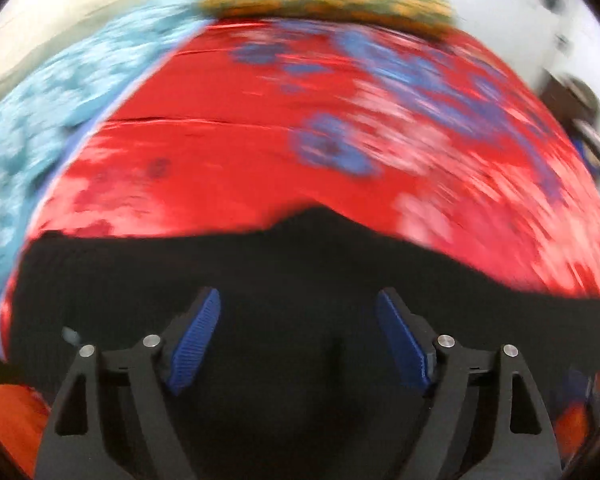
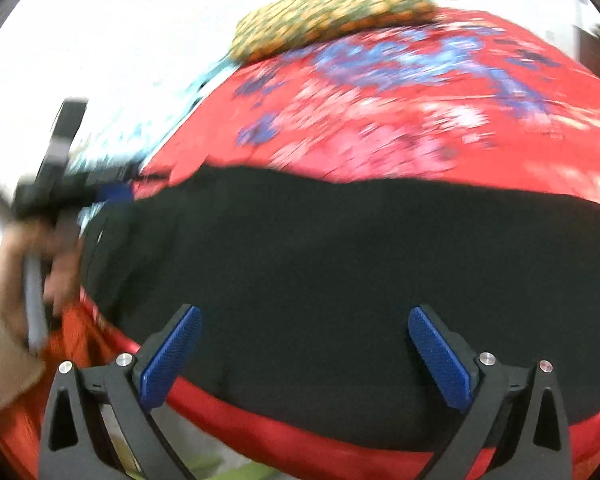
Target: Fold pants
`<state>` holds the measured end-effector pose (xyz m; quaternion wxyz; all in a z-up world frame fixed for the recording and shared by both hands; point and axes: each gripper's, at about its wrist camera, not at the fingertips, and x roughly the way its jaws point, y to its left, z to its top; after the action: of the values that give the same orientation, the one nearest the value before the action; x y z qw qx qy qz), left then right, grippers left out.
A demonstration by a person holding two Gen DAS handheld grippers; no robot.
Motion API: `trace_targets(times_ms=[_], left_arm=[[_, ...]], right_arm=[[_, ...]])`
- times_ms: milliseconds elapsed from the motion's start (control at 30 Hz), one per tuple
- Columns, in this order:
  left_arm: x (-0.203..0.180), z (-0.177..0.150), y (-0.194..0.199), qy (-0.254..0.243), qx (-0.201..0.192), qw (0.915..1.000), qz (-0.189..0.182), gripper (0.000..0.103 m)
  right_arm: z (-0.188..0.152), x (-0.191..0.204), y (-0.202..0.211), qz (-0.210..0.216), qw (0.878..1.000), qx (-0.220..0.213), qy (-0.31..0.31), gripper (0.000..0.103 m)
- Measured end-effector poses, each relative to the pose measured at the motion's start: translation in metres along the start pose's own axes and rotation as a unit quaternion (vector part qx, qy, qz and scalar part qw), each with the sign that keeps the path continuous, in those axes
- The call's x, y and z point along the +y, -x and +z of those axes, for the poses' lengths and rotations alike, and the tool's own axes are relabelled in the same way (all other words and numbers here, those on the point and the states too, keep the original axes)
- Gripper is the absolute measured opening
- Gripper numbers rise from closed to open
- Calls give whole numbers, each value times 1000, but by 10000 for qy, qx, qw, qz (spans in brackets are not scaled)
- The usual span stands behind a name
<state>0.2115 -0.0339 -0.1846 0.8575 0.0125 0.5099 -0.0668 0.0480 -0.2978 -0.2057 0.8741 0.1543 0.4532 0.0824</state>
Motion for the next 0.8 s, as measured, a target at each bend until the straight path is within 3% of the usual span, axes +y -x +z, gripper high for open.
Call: trace_targets(times_ms=[100, 233, 367, 467, 533, 600, 700, 800], left_arm=[[-48, -28, 4, -598, 127, 9975, -355, 86], [-89, -54, -2, -1117, 338, 9921, -464, 86], [-98, -65, -2, -1401, 337, 9886, -437, 86], [-92, -66, -1, -1320, 350, 9899, -382, 86], [-84, -66, 1, -1157, 378, 9919, -357, 86], [-80, -63, 1, -1036, 394, 9932, -352, 86], [-81, -61, 5, -1046, 349, 9933, -357, 86], [-93, -60, 7, -1235, 323, 9913, -327, 86]], right_arm=[[9, -37, 28, -183, 9980, -318, -520, 102], [24, -118, 86, -288, 9846, -835, -1511, 102], [32, -215, 155, -616, 9687, -1241, -2059, 102], [30, -294, 204, -1015, 9572, -1447, -2293, 102], [26, -344, 220, -980, 9608, -1238, -2280, 99], [23, -371, 215, -814, 9710, -777, -2109, 89], [22, -388, 195, -404, 9798, -250, -1945, 77], [19, -394, 185, -221, 9839, -101, -1771, 70]])
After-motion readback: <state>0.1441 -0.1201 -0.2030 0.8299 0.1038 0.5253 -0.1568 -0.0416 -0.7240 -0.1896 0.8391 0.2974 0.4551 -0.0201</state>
